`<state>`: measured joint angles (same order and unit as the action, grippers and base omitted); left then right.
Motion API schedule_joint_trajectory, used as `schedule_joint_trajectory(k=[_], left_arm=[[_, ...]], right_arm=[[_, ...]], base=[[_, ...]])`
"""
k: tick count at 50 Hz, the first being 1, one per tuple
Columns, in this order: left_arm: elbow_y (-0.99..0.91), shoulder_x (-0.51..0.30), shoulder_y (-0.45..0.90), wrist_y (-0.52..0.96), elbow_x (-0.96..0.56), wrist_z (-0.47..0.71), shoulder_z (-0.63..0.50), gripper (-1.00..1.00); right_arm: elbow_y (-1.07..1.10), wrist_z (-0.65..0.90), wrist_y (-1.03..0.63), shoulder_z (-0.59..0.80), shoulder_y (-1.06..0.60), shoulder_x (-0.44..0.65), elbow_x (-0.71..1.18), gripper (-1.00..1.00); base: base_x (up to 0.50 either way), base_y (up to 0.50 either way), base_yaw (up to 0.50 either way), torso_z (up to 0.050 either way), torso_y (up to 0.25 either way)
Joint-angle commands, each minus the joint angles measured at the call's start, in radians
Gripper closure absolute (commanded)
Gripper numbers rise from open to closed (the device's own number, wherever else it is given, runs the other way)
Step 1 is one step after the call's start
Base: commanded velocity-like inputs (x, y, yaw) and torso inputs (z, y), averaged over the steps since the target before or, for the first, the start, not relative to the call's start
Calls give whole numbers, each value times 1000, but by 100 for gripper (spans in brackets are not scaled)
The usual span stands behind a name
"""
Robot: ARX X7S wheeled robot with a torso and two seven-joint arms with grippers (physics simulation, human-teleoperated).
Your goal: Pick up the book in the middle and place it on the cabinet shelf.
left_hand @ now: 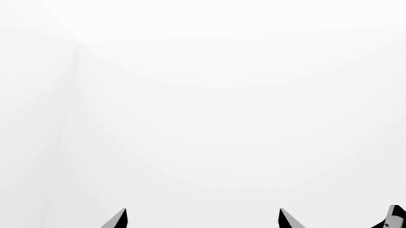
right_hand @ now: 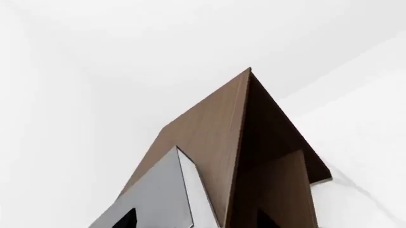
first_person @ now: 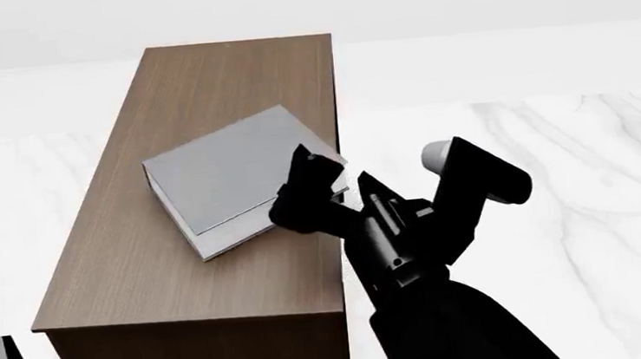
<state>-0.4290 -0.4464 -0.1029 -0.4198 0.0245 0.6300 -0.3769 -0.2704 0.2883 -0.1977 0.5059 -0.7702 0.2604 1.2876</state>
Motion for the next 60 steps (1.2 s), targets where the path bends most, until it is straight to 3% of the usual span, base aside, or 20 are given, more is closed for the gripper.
schedule_joint_trajectory(k=[1, 26, 42, 55, 60], left_arm=[[-1, 17, 0, -7, 19, -20, 22, -100], [7, 15, 0, -13, 13, -15, 16, -100], [9, 15, 3, -9, 12, -12, 13, -100], [9, 14, 8, 0, 7, -9, 14, -100], [12, 14, 17, 11, -14, -6, 22, -100]], right_arm=[[-6, 16, 2, 10, 4, 17, -89, -100], [64, 65, 50, -18, 26, 90, -133, -100], [346, 209, 106, -109, 169, 230, -112, -100], [495, 282, 165, -136, 285, 293, -179, -100], [545, 297, 199, -118, 324, 310, -292, -100]], base=[[0, 0, 0, 0, 0], [0, 0, 0, -1, 0], [0, 0, 0, 0, 0], [0, 0, 0, 0, 0], [0, 0, 0, 0, 0]])
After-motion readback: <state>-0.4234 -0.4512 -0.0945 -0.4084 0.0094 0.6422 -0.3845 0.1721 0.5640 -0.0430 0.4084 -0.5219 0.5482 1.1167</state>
